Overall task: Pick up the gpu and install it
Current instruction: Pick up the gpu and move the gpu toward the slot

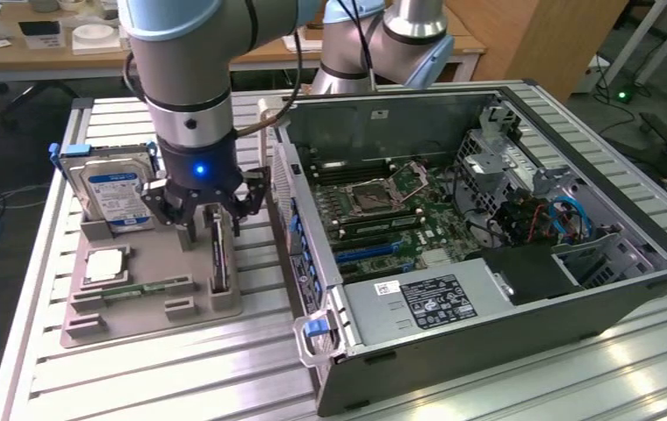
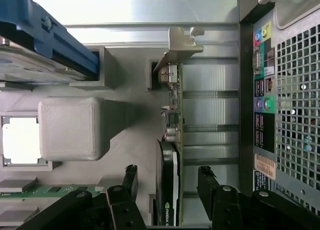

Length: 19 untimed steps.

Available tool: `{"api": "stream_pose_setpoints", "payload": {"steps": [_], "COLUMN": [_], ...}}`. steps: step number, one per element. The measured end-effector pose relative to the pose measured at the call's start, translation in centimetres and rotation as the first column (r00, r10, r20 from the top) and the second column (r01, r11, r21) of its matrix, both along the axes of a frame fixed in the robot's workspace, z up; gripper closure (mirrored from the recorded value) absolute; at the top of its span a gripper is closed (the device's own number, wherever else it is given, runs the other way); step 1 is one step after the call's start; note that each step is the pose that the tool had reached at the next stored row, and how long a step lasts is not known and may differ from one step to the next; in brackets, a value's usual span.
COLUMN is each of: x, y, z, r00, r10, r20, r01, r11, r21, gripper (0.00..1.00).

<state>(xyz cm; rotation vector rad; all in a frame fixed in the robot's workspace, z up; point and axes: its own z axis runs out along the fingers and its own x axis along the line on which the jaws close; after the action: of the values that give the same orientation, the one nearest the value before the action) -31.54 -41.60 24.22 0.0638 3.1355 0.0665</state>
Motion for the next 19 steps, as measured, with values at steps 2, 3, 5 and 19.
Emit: {"api": "stream_pose_setpoints", "payload": {"steps": [2, 3, 5, 19], "x": [0.0, 0.0, 0.0, 0.0], "y": [0.24, 0.25, 0.25, 0.25], "z": [-0.38, -0.56, -0.93, -2.72], "r00": [1.0, 0.9999, 0.9998, 0.9993], "r10": [-0.007, -0.012, -0.018, -0.038], "r20": [-0.0003, -0.0004, -0.0005, -0.0013], "r01": [0.007, 0.012, 0.018, 0.038], "r11": [1.0, 0.9999, 0.9998, 0.9993], "r21": [0.0001, 0.0002, 0.0, -0.0013], "gripper": [0.4, 0.4, 0.4, 0.4]}}
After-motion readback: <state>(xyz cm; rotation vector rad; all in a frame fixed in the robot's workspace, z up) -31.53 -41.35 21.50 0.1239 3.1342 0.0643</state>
